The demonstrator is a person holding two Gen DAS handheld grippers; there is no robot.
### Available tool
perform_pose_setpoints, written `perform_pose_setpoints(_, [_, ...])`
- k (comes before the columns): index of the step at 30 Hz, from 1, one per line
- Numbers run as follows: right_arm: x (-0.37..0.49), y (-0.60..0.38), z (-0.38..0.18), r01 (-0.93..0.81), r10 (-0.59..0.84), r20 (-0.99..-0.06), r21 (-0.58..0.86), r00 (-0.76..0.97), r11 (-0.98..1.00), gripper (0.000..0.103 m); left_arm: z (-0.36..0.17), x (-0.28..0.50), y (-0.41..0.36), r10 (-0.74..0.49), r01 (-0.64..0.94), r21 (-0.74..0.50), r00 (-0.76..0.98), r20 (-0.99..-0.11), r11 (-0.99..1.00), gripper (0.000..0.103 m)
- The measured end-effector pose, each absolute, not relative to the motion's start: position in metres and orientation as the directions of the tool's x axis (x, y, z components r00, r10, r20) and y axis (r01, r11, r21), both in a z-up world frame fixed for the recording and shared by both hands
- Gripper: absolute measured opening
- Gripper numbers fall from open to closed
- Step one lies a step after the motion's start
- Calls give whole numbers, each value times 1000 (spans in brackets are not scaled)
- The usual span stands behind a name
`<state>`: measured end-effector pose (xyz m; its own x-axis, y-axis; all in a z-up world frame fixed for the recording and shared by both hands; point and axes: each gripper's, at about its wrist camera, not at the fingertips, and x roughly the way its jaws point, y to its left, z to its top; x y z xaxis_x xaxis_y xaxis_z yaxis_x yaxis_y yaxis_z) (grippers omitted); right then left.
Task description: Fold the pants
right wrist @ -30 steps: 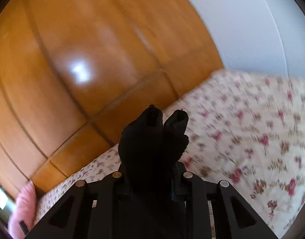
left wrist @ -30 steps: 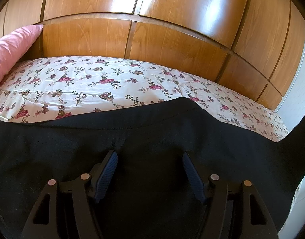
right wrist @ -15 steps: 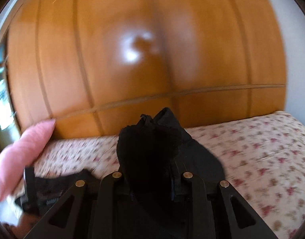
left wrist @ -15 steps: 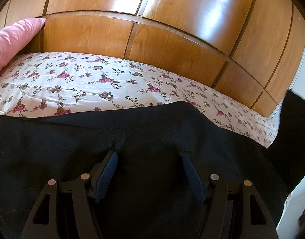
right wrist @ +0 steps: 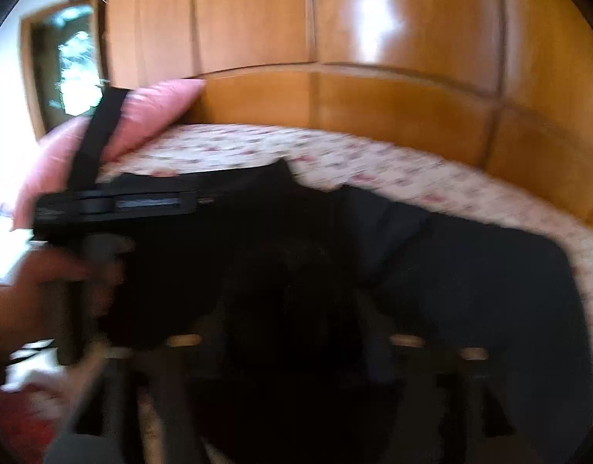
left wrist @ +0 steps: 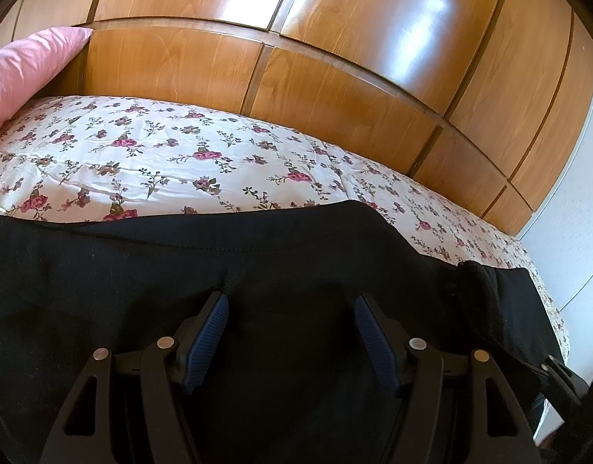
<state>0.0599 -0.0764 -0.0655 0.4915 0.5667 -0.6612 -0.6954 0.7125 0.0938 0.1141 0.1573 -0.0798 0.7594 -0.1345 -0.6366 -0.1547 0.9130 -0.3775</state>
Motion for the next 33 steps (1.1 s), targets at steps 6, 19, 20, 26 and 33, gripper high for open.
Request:
perform_pose_setpoints(6, [52,-137,-28,-616,636,-528,245,563,749,77,-78,113,160,-152,-158,-405,759,-634,901,69])
perform_pose_setpoints(19, [117,-249,-34,-192,288,-610,220,738,957,34,-43,109,88,-469,59,-604,693,-548,794,68])
perform_pose_setpoints(20, [116,-245,-36,-206,297,-613,216,732,954,34,-44,111,77,-475,69,-592,673,-566,803,69])
perform_pose_setpoints(26, [94,-211,-61,-351,293,-637,37,713,936,40,-61,121,42,-510,107,-560,577,-638,822,70])
perform_pose_setpoints(33, [93,-218,-65,-374,305,-631,27,713,927,42,-61,99,42,-478,145,-508,622,-620,849,25])
